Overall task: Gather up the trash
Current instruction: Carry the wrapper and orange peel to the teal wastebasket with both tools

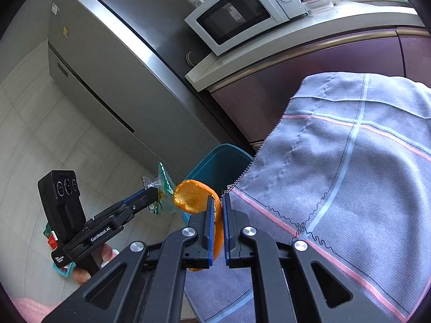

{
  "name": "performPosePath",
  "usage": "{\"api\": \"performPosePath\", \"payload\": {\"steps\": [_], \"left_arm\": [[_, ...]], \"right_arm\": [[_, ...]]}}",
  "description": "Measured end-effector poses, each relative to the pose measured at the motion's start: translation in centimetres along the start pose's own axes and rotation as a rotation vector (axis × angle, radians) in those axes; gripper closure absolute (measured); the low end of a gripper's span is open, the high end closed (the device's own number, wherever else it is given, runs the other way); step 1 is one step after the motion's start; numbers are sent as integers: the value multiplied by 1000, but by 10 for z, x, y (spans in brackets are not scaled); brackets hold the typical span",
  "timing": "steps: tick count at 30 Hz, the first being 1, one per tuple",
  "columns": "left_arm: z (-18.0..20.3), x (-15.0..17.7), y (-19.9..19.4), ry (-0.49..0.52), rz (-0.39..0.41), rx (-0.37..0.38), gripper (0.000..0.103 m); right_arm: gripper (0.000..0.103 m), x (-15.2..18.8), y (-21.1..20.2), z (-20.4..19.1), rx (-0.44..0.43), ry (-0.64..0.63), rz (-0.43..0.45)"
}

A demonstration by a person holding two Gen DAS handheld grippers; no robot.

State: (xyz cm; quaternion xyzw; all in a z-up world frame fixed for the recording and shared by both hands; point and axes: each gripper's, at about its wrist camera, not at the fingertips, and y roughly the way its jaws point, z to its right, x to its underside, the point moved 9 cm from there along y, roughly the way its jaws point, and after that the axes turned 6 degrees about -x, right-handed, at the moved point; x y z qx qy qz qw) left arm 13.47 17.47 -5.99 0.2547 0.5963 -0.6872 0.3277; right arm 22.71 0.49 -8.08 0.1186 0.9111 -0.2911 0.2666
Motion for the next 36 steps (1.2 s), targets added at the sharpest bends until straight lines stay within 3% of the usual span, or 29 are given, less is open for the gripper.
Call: {"api": "performPosePath", "payload": {"steps": [10,36], "left_arm": [[-34,-6,10,-38,-4,-59,85],[-62,-3,35,-67,-29,-124,85]], "right_arm": [[98,-11,30,-7,-18,-12,-39],[98,-24,78,-4,-25,2,-93]]}}
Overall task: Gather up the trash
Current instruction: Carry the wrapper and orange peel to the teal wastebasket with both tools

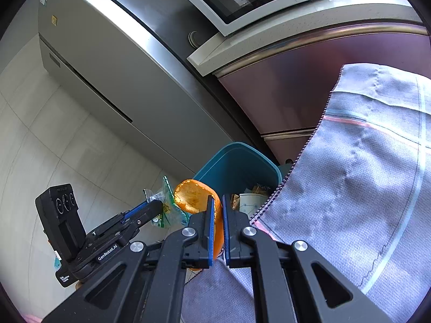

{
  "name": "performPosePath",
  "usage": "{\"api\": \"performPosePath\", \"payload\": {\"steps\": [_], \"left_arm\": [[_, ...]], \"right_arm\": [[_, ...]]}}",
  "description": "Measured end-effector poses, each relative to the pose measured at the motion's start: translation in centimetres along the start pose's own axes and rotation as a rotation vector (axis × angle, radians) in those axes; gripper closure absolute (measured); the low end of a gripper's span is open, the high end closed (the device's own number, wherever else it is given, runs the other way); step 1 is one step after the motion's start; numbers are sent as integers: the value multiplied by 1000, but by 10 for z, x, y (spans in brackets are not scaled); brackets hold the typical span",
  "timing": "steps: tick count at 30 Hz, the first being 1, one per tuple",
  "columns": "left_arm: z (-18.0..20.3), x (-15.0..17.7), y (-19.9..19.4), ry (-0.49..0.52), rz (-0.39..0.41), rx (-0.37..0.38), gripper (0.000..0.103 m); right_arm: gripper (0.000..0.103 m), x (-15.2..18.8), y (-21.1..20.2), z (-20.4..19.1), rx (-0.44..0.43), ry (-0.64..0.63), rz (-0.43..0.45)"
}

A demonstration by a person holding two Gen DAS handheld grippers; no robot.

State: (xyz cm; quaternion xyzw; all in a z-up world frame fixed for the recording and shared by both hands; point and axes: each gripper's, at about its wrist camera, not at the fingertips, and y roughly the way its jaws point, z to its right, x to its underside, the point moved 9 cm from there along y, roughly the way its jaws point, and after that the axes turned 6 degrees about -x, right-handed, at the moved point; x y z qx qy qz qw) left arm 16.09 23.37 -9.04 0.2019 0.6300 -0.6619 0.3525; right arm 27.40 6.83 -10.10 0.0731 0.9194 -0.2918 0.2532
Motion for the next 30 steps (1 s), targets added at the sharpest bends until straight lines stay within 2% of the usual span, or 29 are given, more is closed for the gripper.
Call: {"api": "performPosePath", "payload": {"steps": [30], "left_arm": [[-18,6,44,-20,-54,-59,85]], "right_arm": [[98,0,41,9,42,23,-71]]}}
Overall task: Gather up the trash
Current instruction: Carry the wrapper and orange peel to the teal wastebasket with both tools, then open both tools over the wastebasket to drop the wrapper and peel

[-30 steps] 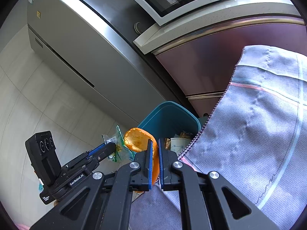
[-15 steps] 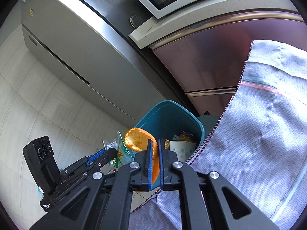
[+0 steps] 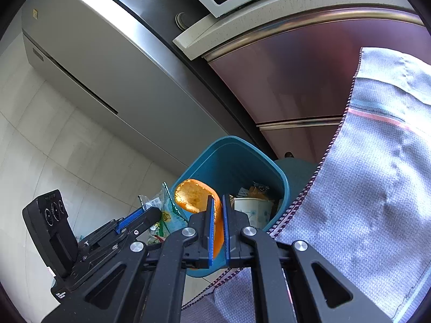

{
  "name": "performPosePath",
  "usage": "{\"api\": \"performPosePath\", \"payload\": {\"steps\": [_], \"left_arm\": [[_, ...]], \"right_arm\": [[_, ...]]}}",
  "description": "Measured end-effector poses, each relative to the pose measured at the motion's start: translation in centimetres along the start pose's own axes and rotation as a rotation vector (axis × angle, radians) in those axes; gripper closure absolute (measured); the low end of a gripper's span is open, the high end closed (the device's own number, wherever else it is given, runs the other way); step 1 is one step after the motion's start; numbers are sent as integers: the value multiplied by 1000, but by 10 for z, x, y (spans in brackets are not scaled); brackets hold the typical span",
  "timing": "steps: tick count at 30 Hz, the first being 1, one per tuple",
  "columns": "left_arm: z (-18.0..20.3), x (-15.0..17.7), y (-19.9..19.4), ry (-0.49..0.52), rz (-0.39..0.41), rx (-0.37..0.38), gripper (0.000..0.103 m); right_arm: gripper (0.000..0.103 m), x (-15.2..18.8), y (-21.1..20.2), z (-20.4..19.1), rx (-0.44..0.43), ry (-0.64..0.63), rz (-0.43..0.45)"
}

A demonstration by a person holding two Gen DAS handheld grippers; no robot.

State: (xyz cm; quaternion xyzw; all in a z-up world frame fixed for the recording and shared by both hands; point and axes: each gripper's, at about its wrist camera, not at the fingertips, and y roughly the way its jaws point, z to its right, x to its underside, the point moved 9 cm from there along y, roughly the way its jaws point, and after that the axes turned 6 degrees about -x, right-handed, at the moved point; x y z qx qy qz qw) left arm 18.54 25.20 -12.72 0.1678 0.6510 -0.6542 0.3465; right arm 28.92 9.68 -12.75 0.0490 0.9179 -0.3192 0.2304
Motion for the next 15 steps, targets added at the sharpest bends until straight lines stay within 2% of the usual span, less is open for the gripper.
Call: {"api": "performPosePath", "payload": {"steps": [15], "left_arm": [[0,6,22,-2,-35,-15,84]], "right_arm": [[98,2,8,-1,25,10,-10]]}}
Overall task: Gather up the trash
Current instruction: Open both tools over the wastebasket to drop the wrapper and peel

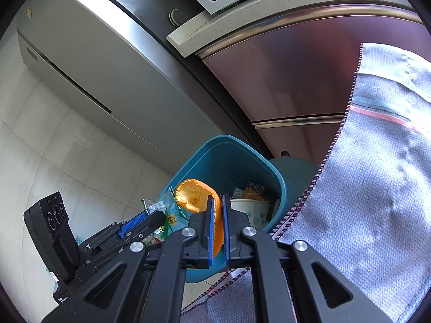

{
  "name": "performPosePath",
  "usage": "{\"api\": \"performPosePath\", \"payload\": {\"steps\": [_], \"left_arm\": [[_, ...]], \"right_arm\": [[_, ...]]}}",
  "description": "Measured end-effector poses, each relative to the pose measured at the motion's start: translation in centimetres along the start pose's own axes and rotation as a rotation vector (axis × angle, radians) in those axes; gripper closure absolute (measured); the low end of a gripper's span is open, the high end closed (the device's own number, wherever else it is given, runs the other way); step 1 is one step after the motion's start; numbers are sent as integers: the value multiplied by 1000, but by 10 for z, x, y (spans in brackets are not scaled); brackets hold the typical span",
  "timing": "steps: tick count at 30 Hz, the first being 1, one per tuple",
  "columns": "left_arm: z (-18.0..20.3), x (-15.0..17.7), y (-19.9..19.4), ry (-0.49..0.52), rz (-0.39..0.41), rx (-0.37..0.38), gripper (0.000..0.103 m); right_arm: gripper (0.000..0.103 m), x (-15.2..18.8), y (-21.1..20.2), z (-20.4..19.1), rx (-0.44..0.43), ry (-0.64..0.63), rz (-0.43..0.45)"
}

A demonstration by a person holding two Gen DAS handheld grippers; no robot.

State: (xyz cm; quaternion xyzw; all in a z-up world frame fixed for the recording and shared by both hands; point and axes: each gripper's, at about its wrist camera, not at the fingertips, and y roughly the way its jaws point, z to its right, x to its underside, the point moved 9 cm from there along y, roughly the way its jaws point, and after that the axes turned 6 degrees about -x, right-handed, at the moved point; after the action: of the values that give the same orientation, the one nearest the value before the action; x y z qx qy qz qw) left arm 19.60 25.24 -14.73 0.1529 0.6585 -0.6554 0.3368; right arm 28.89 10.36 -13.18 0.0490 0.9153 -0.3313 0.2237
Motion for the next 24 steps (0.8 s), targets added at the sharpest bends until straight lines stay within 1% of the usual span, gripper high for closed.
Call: {"api": "performPosePath", "payload": {"steps": [24], "left_arm": [[-1,10,25,-12,-48,-13,83]], "right_arm": [[97,-1,21,3,24,17,-20]]}}
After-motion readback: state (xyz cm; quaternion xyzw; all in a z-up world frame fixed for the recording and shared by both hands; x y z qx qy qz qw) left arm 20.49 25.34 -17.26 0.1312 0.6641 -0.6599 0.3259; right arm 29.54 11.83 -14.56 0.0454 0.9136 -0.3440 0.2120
